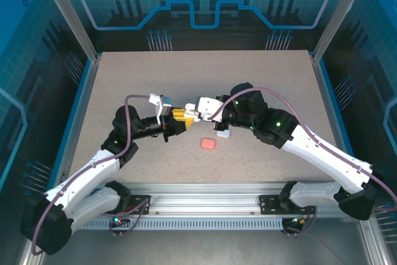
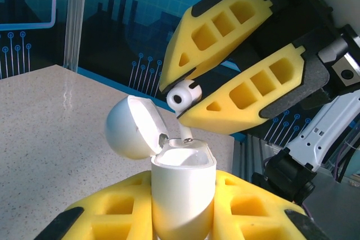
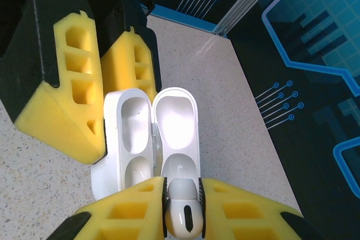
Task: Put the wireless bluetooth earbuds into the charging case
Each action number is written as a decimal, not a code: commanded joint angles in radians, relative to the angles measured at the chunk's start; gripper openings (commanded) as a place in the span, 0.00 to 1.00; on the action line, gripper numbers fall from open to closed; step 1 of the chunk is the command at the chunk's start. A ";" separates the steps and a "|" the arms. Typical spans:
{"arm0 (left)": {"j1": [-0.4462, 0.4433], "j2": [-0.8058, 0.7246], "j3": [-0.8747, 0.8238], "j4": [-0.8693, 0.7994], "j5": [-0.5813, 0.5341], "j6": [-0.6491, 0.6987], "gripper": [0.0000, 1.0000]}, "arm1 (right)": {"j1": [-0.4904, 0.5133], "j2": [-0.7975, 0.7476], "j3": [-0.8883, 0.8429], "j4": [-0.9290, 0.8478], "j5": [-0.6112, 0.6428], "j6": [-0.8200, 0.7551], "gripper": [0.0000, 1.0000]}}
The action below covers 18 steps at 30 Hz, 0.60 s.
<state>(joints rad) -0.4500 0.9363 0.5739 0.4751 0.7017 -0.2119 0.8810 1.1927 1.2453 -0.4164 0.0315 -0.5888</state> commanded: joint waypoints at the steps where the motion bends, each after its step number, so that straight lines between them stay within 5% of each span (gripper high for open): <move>1: -0.009 0.003 0.029 0.049 0.024 -0.013 0.00 | 0.019 0.010 0.016 0.034 0.018 -0.008 0.20; 18: -0.009 0.002 0.027 0.058 0.002 -0.016 0.00 | 0.023 0.010 0.043 -0.061 -0.087 0.017 0.22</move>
<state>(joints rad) -0.4503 0.9371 0.5739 0.4816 0.7052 -0.2119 0.8906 1.1992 1.2556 -0.4362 0.0044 -0.5930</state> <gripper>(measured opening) 0.223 0.218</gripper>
